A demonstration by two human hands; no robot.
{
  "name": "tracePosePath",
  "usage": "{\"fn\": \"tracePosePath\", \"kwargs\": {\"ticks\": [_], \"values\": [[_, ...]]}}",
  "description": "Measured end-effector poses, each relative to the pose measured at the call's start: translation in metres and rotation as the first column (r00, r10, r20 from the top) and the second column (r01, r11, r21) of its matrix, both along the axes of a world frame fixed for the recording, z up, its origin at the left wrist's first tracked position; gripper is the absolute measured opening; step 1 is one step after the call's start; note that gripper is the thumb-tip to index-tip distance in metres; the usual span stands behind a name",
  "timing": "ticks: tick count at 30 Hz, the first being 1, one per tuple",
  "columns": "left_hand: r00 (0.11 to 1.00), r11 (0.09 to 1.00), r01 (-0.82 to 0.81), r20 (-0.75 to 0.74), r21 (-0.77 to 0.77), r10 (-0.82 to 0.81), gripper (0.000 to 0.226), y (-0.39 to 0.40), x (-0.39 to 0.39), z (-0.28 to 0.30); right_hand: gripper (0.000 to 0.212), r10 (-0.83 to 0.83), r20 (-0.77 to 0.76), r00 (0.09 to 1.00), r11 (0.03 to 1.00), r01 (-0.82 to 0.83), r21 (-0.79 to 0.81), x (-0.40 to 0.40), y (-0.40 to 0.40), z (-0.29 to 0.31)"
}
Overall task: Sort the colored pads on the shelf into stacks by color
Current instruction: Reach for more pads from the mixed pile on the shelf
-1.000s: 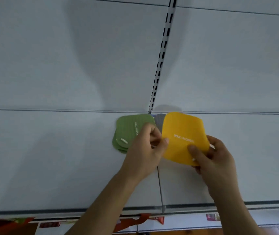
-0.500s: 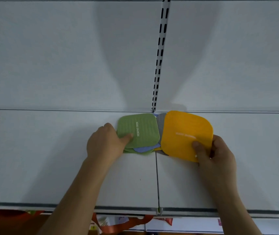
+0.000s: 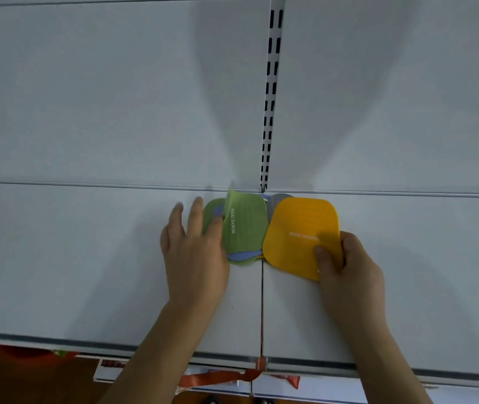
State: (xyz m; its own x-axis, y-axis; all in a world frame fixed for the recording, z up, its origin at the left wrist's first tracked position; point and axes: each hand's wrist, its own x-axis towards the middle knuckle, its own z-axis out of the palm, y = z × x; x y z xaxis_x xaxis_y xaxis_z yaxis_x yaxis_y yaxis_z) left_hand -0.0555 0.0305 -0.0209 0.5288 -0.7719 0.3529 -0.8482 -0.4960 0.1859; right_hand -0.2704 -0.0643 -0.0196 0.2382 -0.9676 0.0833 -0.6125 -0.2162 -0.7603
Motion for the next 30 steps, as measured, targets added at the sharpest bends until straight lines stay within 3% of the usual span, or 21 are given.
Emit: {"fn": "tracePosePath", "kwargs": {"ticks": [3, 6, 10, 13, 20, 25, 30], "values": [[0.991, 0.983, 0.118, -0.044, -0.139, -0.125, 0.024, -0.002, -0.003, 0.009, 0.014, 0.017, -0.020, 1.000, 1.000, -0.018, -0.007, 0.002, 0.000, -0.002], [0.939, 0.974, 0.128, -0.293, -0.186, -0.179, 0.017, -0.004, -0.005, 0.018, 0.020, 0.035, -0.031, 0.999, 0.999, -0.036, -0.026, 0.003, 0.001, -0.003], [0.787, 0.943, 0.008, -0.580, -0.332, -0.211, 0.016, -0.001, -0.005, 0.028, 0.020, 0.030, -0.021, 0.999, 0.996, -0.032, -0.080, 0.002, 0.004, -0.003], [0.536, 0.909, -0.060, -0.781, -0.413, -0.320, 0.027, 0.000, -0.005, 0.042, 0.012, -0.005, 0.081, 0.997, 0.995, 0.013, -0.103, -0.004, 0.012, 0.001], [0.406, 0.904, 0.054, -0.818, -0.425, -0.409, 0.030, 0.009, -0.040, 0.048, 0.012, -0.258, 0.341, 0.904, 0.965, 0.260, 0.041, -0.059, 0.076, 0.008], [0.315, 0.826, 0.363, -0.778, -0.431, -0.544, 0.051, 0.008, -0.089, 0.045, 0.014, -0.489, 0.413, 0.768, 0.866, 0.486, 0.121, -0.109, 0.126, 0.015], [0.389, 0.670, 0.638, -0.592, -0.379, -0.706, 0.055, 0.003, -0.163, 0.041, 0.017, -0.612, 0.431, 0.663, 0.763, 0.638, 0.103, -0.173, 0.161, 0.015]]}}
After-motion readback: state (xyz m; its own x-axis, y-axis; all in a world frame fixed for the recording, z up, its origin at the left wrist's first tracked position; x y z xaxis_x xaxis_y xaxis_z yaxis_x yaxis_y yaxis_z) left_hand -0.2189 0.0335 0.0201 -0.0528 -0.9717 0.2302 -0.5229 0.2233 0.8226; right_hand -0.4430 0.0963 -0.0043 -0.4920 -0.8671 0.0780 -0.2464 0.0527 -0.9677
